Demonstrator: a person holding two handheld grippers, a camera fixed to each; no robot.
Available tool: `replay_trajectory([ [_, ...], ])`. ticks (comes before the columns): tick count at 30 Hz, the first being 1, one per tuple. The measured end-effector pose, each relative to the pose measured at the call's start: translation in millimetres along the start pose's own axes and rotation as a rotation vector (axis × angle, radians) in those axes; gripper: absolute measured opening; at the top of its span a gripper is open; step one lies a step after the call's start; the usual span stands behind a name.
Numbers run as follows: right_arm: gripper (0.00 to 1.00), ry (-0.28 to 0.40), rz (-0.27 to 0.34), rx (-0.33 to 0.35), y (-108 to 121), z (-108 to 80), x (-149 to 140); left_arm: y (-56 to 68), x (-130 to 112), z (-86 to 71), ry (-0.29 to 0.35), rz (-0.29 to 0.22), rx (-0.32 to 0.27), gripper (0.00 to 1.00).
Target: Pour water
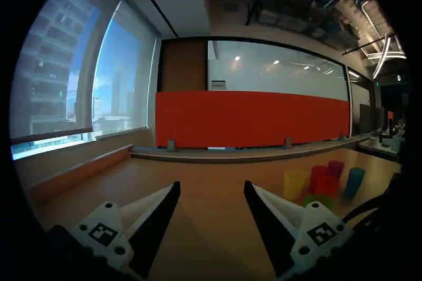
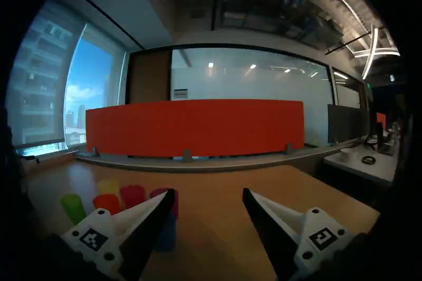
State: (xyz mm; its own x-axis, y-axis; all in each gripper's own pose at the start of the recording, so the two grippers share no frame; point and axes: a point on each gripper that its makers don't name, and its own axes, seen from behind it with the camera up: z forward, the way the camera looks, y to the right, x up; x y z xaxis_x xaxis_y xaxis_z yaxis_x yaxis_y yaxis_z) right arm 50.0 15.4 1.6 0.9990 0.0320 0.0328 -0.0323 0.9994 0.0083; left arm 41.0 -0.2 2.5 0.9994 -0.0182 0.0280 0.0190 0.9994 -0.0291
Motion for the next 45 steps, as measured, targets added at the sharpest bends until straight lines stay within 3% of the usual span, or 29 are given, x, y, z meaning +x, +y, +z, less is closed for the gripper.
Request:
replay_trajectory([
  [14,1.0,-0.02,-0.001,0.08,-4.9,8.9,80.5,18.4,72.7,10.1,-0.04,-0.018,-0.109,0.89],
  [23,1.0,-0.01,-0.015,0.12,-12.3,11.7,126.3,28.0,116.9,17.1,-0.028,0.023,-0.167,0.89],
  [30,1.0,-0.018,0.006,0.171,-22.3,10.6,132.7,43.6,130.5,16.2,-0.036,0.017,-0.248,0.89],
  [38,1.0,-0.043,0.044,0.313,-46.0,3.1,134.0,62.9,131.7,8.7,-0.053,0.022,-0.362,0.89],
  [45,1.0,-0.066,0.007,0.428,-66.6,-5.2,132.1,83.2,138.8,0.2,-0.041,-0.017,-0.473,0.89],
])
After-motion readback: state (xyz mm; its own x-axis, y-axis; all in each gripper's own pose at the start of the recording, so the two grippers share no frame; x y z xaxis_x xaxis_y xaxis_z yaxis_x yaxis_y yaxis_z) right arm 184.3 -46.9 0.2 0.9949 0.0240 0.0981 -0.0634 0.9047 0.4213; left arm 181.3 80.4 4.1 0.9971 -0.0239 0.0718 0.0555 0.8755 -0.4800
